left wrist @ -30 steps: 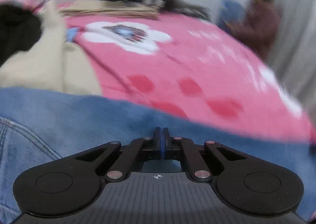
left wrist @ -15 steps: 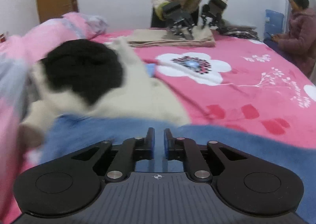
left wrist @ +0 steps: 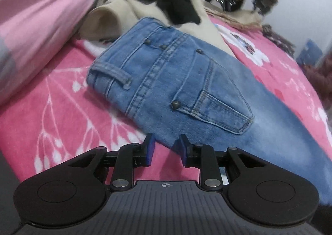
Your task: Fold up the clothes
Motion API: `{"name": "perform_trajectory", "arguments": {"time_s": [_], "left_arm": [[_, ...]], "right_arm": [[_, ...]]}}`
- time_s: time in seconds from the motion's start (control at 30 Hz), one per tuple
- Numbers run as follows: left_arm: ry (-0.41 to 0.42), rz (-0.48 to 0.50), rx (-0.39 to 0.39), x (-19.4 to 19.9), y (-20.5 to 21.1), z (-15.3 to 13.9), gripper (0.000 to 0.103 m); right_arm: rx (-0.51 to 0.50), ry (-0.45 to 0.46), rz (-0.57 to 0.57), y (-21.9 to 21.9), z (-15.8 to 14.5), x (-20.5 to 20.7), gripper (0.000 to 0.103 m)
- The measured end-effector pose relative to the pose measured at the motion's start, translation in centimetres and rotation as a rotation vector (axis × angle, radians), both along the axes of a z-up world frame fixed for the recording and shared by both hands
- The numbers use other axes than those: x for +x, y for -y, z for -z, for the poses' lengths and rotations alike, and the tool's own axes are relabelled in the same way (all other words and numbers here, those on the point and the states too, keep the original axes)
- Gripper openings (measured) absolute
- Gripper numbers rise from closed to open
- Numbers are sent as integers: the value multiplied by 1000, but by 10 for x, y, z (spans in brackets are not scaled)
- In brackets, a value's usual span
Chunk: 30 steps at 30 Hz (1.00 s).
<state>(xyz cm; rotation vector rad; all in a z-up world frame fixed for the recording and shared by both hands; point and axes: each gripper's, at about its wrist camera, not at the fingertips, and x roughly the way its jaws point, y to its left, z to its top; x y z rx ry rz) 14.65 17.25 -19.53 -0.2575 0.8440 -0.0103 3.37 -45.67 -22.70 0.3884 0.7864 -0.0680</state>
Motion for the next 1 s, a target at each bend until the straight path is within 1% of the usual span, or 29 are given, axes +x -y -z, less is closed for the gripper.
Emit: {"name": "perform_trajectory", "arguments": {"time_s": [0.03, 0.07, 0.17, 0.2, 0.3, 0.4, 0.5, 0.57, 0.63, 0.7, 0.77, 0.8, 0.9, 0.93, 1.0], "left_arm": [[0, 18, 15, 2, 2, -1, 25], [-2, 25, 27, 3, 5, -1, 25], [-10, 7, 22, 4, 5, 0, 26], [-9, 4, 16, 3, 4, 1, 27], [-8, 2, -5, 0, 1, 3, 27], [-15, -5, -12, -2, 1, 3, 27], [-19, 2, 6, -2, 4, 0, 27], [-26, 4, 21, -1, 7, -1, 27], [-38, 4, 30, 1, 9, -3, 27], [-52, 5, 32, 3, 12, -5, 27], [-58, 19, 32, 1, 16, -9, 27], [-59, 35, 35, 0, 19, -10, 27], [-81, 71, 69, -7, 33, -12, 27], [-103, 67, 71, -8, 36, -10, 27], [-133, 40, 67, -10, 41, -9, 27]], "right_arm": [[87, -7, 51, 17, 10, -13, 81], [174, -14, 101, 34, 19, -26, 82], [435, -34, 253, 85, 48, -65, 82], [494, -37, 285, 95, 54, -73, 82], [586, -37, 322, 102, 64, -77, 82], [652, -48, 340, 107, 71, -74, 82], [778, -39, 396, 117, 86, -85, 82], [900, -14, 460, 125, 105, -102, 82], [1006, -10, 559, 132, 125, -119, 81], [1049, -49, 709, 142, 145, -136, 78], [1131, -57, 803, 147, 167, -152, 76], [1197, -43, 836, 148, 178, -159, 76], [1489, 59, 896, 135, 208, -171, 76], [1562, 83, 908, 129, 214, -173, 78], [1644, 112, 920, 119, 222, -180, 79]]}}
